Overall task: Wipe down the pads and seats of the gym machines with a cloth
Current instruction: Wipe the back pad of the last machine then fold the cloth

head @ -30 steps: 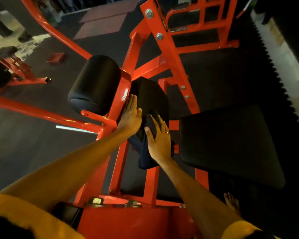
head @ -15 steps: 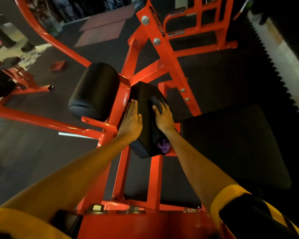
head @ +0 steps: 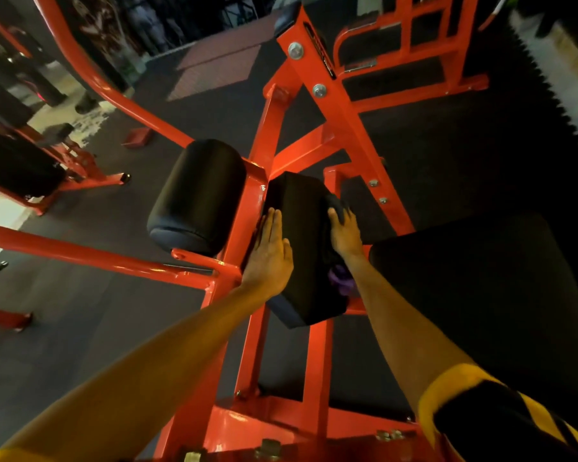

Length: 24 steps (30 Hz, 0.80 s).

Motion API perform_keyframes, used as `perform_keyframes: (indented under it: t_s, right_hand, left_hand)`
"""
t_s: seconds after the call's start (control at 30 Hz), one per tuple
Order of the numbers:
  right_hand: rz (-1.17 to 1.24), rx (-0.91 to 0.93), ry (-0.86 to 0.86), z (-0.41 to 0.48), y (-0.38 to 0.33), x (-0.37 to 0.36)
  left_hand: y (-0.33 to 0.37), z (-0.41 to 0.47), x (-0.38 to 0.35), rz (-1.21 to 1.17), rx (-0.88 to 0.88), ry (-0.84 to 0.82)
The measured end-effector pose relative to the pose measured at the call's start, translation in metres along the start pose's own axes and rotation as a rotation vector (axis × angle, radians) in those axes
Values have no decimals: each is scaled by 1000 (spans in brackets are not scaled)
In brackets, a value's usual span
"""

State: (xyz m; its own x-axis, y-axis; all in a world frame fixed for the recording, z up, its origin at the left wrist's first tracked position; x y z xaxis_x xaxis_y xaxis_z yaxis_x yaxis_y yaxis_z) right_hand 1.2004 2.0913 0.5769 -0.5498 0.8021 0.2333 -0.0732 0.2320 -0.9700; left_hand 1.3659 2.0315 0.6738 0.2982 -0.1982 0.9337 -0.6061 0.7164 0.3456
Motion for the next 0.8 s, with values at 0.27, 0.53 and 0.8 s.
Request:
perform_keyframes:
  t_s: [0.27,0.53,0.8]
  right_hand:
    - [-72,432,-96,-79,-23,-10]
    - [-12,102,-53,24,3,1]
    - [-84,461,-166,11,-12,-8]
  left_hand:
    - [2,1,7,69,22,-90]
    - [27,19,9,173,146,-108]
    - [50,46,-2,617,18,-195]
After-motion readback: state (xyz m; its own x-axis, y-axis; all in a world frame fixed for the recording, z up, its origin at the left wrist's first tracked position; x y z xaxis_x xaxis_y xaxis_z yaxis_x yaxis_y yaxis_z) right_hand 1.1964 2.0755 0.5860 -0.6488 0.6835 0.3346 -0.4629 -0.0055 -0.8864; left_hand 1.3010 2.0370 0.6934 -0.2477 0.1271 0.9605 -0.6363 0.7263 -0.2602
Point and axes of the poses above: each hand's wrist, its own z-axis towards the middle knuckle, its own x-axis out of the back of the hand, y = z × x, the point moved 1 cm from there along z, towards the middle knuckle, and after that the axes turned 7 degrees about x, right-handed, at the moved point
